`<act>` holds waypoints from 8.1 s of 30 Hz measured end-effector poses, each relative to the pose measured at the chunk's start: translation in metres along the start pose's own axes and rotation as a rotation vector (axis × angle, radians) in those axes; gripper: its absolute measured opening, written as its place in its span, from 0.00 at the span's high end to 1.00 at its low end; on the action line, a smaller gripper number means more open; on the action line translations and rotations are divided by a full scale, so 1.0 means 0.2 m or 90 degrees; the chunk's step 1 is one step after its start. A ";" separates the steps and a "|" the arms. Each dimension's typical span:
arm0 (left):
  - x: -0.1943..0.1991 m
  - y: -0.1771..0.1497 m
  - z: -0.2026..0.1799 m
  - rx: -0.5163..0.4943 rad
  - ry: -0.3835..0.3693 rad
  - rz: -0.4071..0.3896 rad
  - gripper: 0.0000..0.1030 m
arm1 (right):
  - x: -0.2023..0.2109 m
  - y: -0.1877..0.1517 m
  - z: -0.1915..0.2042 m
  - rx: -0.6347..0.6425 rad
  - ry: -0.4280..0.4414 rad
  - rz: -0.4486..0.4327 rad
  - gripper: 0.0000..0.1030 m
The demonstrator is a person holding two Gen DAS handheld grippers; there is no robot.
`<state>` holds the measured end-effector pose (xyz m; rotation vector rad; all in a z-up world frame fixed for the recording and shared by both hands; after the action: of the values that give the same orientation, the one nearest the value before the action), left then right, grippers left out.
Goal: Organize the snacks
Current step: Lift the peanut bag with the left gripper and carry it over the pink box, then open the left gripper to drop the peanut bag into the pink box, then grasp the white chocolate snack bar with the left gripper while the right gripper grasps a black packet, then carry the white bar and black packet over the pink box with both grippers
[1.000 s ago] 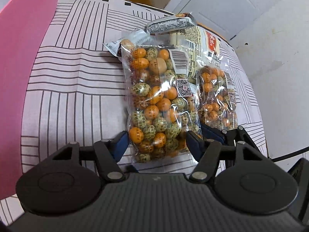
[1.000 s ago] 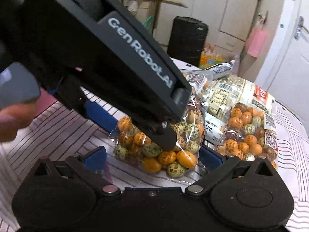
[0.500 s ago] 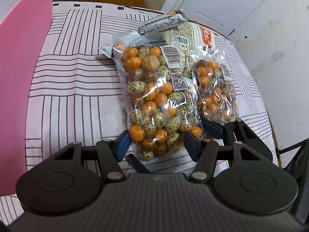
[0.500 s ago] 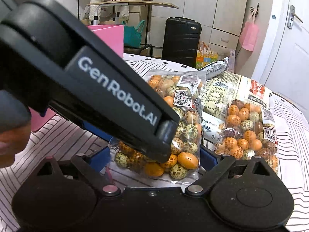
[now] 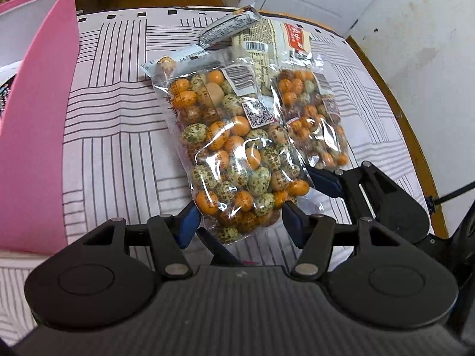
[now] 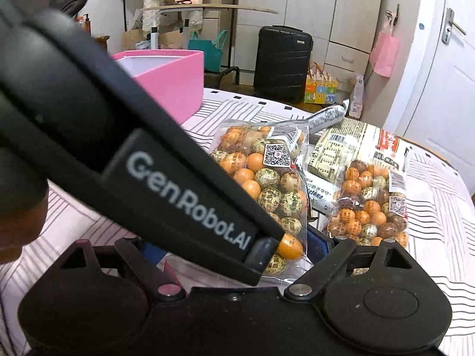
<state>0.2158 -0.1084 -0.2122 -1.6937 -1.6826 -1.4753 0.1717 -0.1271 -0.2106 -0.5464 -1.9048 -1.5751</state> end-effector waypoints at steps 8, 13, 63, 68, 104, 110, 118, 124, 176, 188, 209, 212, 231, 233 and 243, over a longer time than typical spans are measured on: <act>0.18 -0.08 -0.08 -0.010 0.006 0.012 0.43 | 0.19 0.06 0.03 0.014 0.028 -0.001 0.10; 0.32 -0.13 -0.12 -0.009 0.001 0.001 0.43 | 0.32 0.08 0.07 0.029 0.048 -0.003 0.10; 0.65 0.44 1.13 0.205 0.121 -0.170 0.44 | -0.45 0.88 0.79 0.079 0.210 -0.018 0.10; 0.55 0.48 1.19 0.225 0.117 -0.157 0.42 | -0.54 0.88 0.81 0.121 0.195 0.005 0.09; 1.01 0.28 0.25 -0.017 0.098 -0.205 0.39 | 0.44 0.69 -0.16 0.018 0.122 -0.123 0.08; 0.74 0.34 0.12 -0.049 0.092 -0.175 0.40 | 0.38 0.54 -0.20 0.052 0.116 -0.060 0.14; 0.32 0.47 0.15 -0.023 0.119 -0.126 0.41 | 0.13 0.31 -0.23 0.046 0.141 -0.024 0.29; 0.03 0.58 0.20 -0.029 0.165 -0.121 0.42 | -0.16 0.17 -0.22 0.032 0.127 -0.010 0.39; -0.12 0.46 0.28 0.032 0.169 -0.147 0.66 | -0.24 0.04 -0.07 0.000 0.048 0.042 0.48; 0.03 0.29 0.11 0.037 0.180 -0.122 0.66 | -0.06 0.01 -0.20 -0.103 0.071 0.074 0.48; 0.52 -0.09 0.01 0.070 0.143 -0.117 0.66 | 0.46 0.06 -0.13 -0.021 0.120 0.075 0.48; 0.62 -0.12 0.01 0.069 0.140 -0.130 0.66 | 0.54 0.11 -0.09 0.008 0.128 0.064 0.48; 1.11 -0.10 0.30 0.109 0.197 -0.231 0.66 | 0.63 0.53 0.29 0.084 0.236 -0.014 0.48; 1.13 -0.08 0.39 0.136 0.211 -0.243 0.66 | 0.55 0.59 0.35 0.080 0.251 -0.022 0.48; 0.99 0.03 0.89 0.294 0.268 -0.262 0.66 | 0.08 0.76 0.63 0.087 0.280 -0.044 0.48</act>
<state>0.2479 0.1394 -0.1202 -0.7697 -1.9907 -1.3351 0.2360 0.0261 -0.1045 -0.0646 -1.6873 -1.4485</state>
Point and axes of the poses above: each gripper's, at about its wrist camera, not at the fingertips, and x roughly against the way its jaws point, z to its left, y to its top, the point moved 10 cm from there along -x, roughly the way its jaws point, and after that the axes turned 4 degrees about -y, right-handed, at the moved point
